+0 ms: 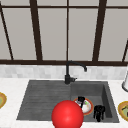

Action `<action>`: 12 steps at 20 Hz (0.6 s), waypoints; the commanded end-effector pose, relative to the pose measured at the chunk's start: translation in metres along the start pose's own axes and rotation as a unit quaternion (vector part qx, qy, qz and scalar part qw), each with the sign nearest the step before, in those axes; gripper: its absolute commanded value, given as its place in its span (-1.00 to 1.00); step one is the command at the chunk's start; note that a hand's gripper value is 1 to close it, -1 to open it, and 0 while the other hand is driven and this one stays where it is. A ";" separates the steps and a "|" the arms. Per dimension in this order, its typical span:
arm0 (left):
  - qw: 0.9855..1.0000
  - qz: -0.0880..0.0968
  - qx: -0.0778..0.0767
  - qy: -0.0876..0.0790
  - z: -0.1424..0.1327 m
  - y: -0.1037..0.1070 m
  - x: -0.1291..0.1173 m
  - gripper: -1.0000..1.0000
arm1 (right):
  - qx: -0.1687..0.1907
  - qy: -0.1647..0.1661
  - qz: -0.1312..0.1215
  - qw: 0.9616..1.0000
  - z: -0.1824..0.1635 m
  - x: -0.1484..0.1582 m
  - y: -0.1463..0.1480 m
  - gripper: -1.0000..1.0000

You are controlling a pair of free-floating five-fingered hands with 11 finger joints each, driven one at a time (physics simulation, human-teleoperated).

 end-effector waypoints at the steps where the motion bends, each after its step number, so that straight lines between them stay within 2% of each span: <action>1: 1.000 0.016 -0.004 -0.011 0.001 -0.007 -0.011 -1.00 | 0.000 0.000 0.000 1.000 0.000 0.000 0.000 0.00; 5: 1.000 0.007 -0.007 -0.005 0.002 0.003 -0.014 -1.00 | 0.000 0.000 0.000 1.000 0.000 0.000 0.000 0.00; 8: 1.000 0.011 -0.008 0.000 0.001 0.008 -0.020 -1.00 | 0.000 0.000 0.000 1.000 0.000 0.000 0.000 0.00; 12: 1.000 0.005 -0.001 0.001 0.004 0.001 -0.034 -1.00 | 0.000 0.000 0.000 1.000 0.000 0.000 0.000 0.00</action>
